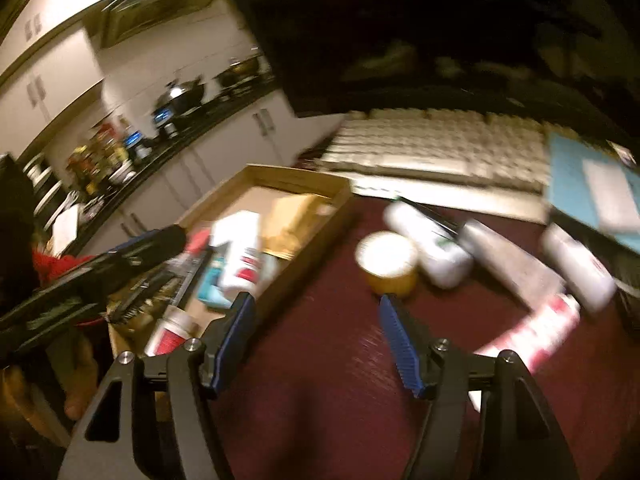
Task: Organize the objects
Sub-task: 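Withdraw both grippers from the tray back to the desk, then grasp the yellow tape roll with the left gripper while the right grasps the pink rose hand cream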
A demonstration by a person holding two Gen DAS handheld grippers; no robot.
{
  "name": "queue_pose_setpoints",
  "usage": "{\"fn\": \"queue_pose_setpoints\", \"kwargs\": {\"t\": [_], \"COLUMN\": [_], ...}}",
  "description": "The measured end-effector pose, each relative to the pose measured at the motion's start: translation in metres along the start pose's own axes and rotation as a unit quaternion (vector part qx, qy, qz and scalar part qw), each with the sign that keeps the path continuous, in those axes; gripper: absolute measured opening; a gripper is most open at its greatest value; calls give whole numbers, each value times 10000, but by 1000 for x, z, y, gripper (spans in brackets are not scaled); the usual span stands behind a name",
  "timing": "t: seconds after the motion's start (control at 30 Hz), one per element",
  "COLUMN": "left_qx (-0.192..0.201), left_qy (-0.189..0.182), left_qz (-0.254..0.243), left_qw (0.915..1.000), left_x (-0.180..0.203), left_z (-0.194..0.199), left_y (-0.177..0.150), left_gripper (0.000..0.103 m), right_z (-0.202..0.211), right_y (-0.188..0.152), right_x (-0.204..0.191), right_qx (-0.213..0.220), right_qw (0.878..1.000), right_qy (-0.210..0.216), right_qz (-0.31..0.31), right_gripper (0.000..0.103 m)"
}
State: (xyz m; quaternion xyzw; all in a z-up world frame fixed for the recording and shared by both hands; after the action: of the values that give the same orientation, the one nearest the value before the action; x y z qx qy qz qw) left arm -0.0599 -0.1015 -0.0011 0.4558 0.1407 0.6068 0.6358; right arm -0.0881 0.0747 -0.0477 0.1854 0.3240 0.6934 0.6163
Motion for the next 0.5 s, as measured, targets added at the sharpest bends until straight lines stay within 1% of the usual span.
{"fn": "queue_pose_setpoints", "kwargs": {"t": [0.1, 0.2, 0.37, 0.5], "left_qx": [-171, -318, -541, -715], "left_qy": [-176, -316, -341, -427], "left_qz": [0, 30, -115, -59], "left_qw": [9997, 9990, 9979, 9965], "left_x": [14, 24, 40, 46], "left_z": [-10, -20, -34, -43], "left_y": [-2, -6, -16, -23], "left_gripper": [57, 57, 57, 57], "right_z": [2, 8, 16, 19], "right_y": [-14, -21, -30, -39], "right_x": [27, 48, 69, 80], "right_qx": [-118, -134, -156, -247], "right_qw": [9994, 9981, 9966, 9953], "right_qy": [-216, -410, -589, -656], "right_qz": [-232, -435, -555, -661], "right_gripper": [65, 65, 65, 65]}}
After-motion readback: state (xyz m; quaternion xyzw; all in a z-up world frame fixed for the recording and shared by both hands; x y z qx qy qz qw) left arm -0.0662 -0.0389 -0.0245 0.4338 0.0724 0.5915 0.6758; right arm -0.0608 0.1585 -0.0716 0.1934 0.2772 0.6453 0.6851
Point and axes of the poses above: each gripper's, at about its wrist camera, not at the fingertips, and z roughly against the way its jaws point, x to its right, y to its top, the point moved 3 cm from there along -z, roughly the way its jaws point, and after that the axes turned 15 degrees about -y, right-handed, at the moved point
